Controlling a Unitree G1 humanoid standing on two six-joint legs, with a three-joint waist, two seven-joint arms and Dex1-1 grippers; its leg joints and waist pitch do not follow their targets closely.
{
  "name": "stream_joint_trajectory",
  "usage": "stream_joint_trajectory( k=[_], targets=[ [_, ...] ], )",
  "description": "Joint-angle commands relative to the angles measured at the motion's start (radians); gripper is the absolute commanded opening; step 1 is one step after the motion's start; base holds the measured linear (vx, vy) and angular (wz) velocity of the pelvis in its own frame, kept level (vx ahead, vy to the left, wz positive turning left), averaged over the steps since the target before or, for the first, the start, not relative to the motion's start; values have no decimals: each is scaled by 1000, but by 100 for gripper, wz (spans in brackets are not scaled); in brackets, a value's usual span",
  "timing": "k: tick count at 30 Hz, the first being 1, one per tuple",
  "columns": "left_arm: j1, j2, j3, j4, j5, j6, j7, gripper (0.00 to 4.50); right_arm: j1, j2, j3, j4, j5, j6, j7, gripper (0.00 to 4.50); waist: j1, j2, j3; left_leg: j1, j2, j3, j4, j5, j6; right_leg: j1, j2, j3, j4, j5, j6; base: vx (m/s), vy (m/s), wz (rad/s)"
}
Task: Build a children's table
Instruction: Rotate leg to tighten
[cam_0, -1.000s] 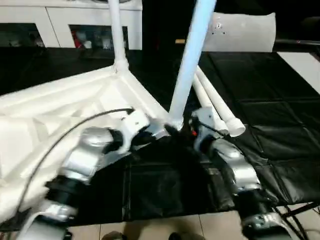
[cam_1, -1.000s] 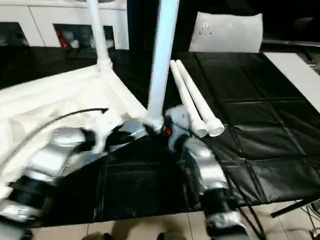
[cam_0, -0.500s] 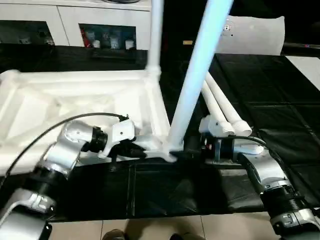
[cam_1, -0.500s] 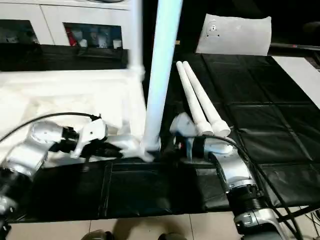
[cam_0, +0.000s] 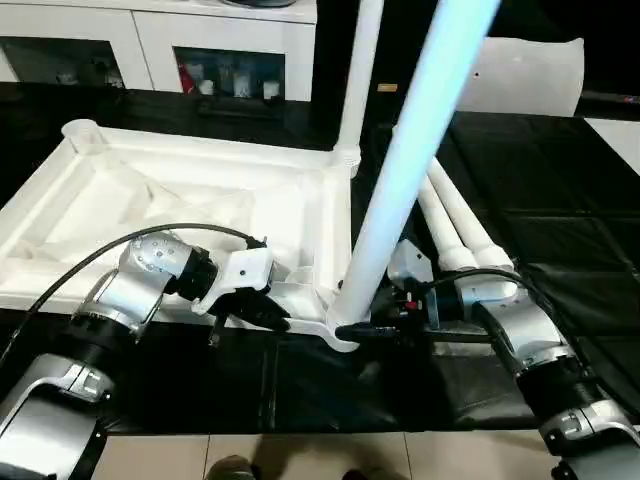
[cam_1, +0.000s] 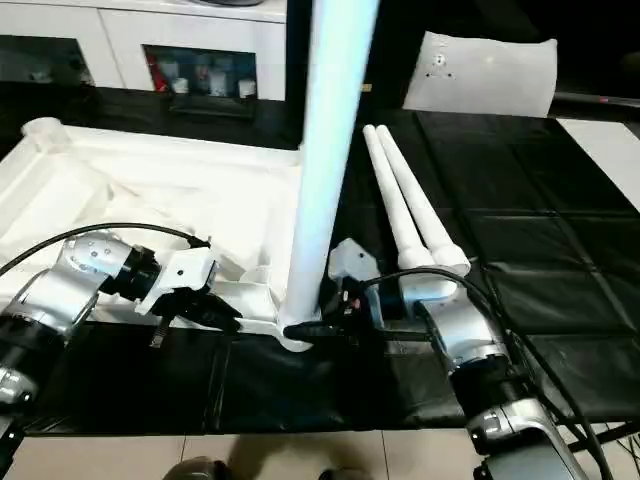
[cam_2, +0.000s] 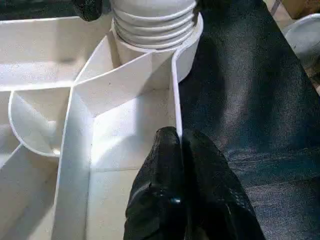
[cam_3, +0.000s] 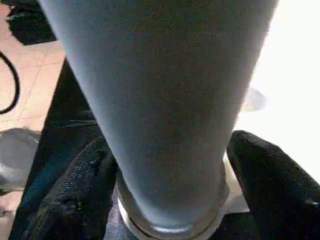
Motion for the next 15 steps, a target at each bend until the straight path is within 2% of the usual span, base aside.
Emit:
stream_joint_trajectory(
  k=[1, 4, 8, 9, 11, 12, 13, 14, 15],
  targets=[
    [-2, -6, -62, 9, 40, -22, -62, 0, -7, -7, 3, 7, 9, 1, 15, 330, -5, 7, -63, 16, 68, -15, -61, -115, 65, 53, -98, 62, -62, -81, -250, 0, 0, 0],
    [-8, -5, -64, 30, 40, -32, -71, 0, 1, -3, 8, 3, 15, 11, 32, 303, -4, 6, -64, 15, 67, -15, -61, -108, 65, 54, -97, 61, -61, -72, -247, 0, 0, 0],
    [6, 3, -54, 19, 27, -10, -64, 0, 19, 7, 9, -26, 31, 44, 33, 281, -2, 12, -65, 15, 69, -16, -61, -107, 65, 54, -98, 60, -59, -63, -252, 0, 0, 0],
    [12, 4, -47, 12, 23, 2, -51, 0, 25, 11, 9, -33, 36, 53, 29, 276, -2, 10, -66, 16, 69, -16, -61, -106, 65, 54, -97, 60, -59, -55, -254, 0, 0, 0],
    [30, 4, -28, -14, 18, 41, -9, 0, 40, 27, 0, -47, 47, 76, -1, 269, -3, 12, -65, 14, 70, -17, -62, -105, 62, 55, -98, 60, -58, -45, -259, 0, 0, 0],
    [66, -3, 5, -75, 14, 126, 78, 0, 64, 64, -24, -70, 62, 117, -80, 264, -4, 12, -65, 15, 72, -18, -64, -113, 57, 55, -100, 61, -58, -52, -261, 0, 0, 0],
    [68, -3, 6, -77, 14, 129, 82, 0, 65, 66, -24, -70, 62, 119, -83, 264, -5, 14, -64, 16, 76, -18, -66, -117, 49, 54, -101, 62, -56, -52, -262, 0, 0, 0],
    [86, -12, 23, -110, 3, 167, 114, 0, 74, 85, -33, -77, 64, 138, -124, 263, -10, 10, -61, 15, 71, -18, -68, -140, 43, 52, -99, 60, -63, -95, -258, 0, 0, 0],
    [110, -29, 42, -154, -9, 225, 161, 0, 85, 111, -42, -84, 58, 149, -183, 262, -12, 13, -56, 18, 71, -20, -72, -178, 26, 49, -103, 62, -72, -177, -244, 0, 0, 0]
  ],
)
